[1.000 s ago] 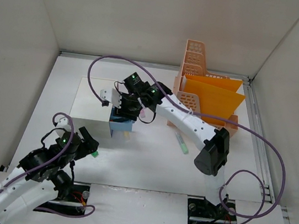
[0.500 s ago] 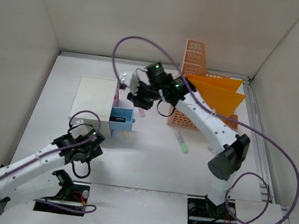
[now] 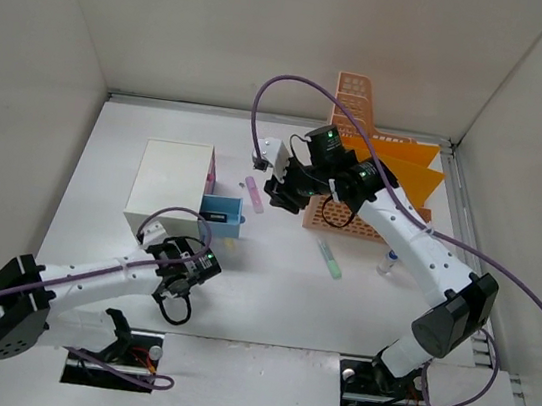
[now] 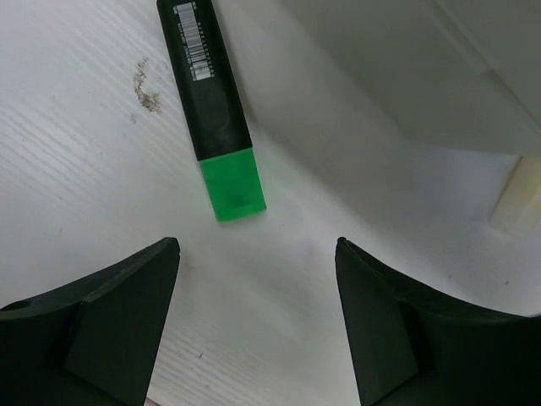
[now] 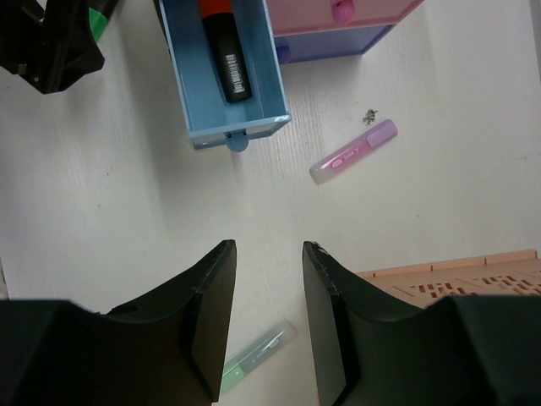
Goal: Organize the desk
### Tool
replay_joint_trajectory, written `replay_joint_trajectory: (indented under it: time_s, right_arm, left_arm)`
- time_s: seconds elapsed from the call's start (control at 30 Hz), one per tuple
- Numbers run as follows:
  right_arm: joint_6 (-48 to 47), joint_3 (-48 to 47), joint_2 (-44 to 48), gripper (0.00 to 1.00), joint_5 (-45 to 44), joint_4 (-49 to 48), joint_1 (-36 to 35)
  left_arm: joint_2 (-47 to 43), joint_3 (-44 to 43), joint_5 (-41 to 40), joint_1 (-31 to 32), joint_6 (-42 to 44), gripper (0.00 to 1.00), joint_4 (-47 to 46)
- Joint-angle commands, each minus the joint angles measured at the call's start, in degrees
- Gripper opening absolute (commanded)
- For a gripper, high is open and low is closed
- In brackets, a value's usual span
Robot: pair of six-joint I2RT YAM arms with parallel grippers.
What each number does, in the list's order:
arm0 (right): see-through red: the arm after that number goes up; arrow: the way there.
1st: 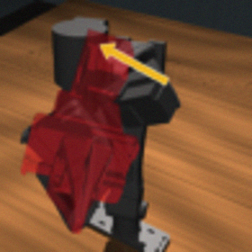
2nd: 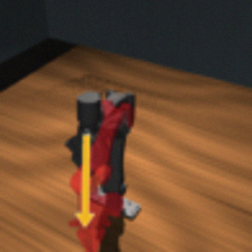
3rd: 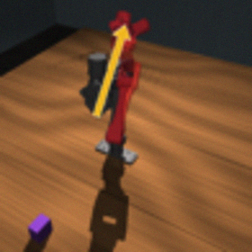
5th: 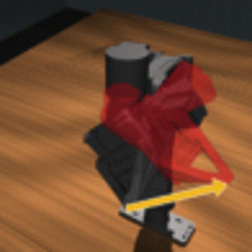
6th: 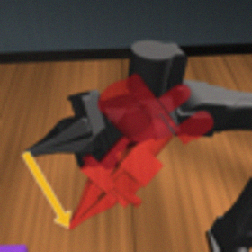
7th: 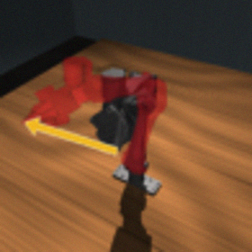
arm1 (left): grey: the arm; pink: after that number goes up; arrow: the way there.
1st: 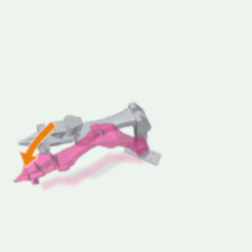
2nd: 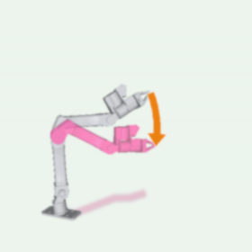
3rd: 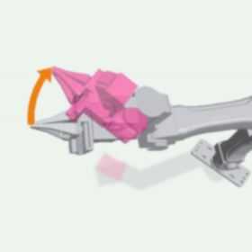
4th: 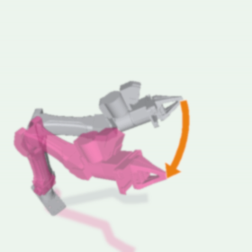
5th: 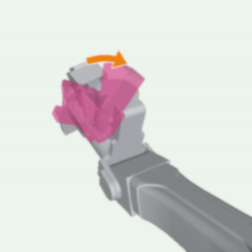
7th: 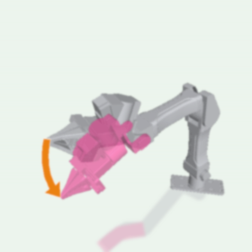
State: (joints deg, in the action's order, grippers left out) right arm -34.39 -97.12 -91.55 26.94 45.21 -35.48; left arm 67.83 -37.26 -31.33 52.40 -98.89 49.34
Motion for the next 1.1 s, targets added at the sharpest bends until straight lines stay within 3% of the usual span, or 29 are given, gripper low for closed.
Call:
replay_joint_trajectory:
  time_s: [0.0, 0.13, 0.37, 0.7, 0.77, 0.9, 0.97, 1.03, 1.07]
  right_arm:
    - [0.4, 2.0, 4.4, 0.35, 2.2, -5.2, 0.9]
    - [0.6, 3.3, 5.9, 0.35, 2.6, -5.8, 1.6]
    - [1.2, 3.7, 6.9, 0.35, 3.2, -5.8, 2.5]
    - [1.5, 4.0, 8.3, 0.35, 4.0, -5.9, 3.1]
    - [1.5, 4.0, 8.5, 0.35, 4.3, -5.9, 3.2]
    - [1.5, 3.7, 8.7, 0.35, 4.6, -6.0, 3.3]
    - [1.5, 3.6, 9.0, 0.35, 4.9, -6.0, 3.4]
    - [1.5, 3.6, 9.2, 0.35, 5.1, -6.1, 3.5]
    - [1.4, 3.3, 9.2, 0.35, 5.3, -6.0, 3.7]
  left_arm:
    - [-0.4, 0.9, -5.5, 0.3, -6.6, 0.7, -0.4]
    - [-0.4, 4.1, -6.4, -0.3, -6.2, 0.67, -4.8]
    - [7.7, -0.3, -8.7, -0.8, -7.0, 0.61, -1.4]
    - [12.4, -4.1, -7.5, -2.0, -6.1, 0.43, 2.1]
    - [12.9, -4.3, -7.0, -2.0, -6.4, 0.43, 3.0]
    - [12.9, -4.3, -5.2, -2.0, -7.1, 0.57, 4.4]
    - [12.4, -4.2, -4.8, -2.0, -7.1, 0.58, 4.4]
    - [12.5, -4.5, -4.6, -2.0, -6.8, 0.57, 4.5]
    - [13.3, -4.7, -4.6, -2.0, -7.2, 0.51, 4.9]
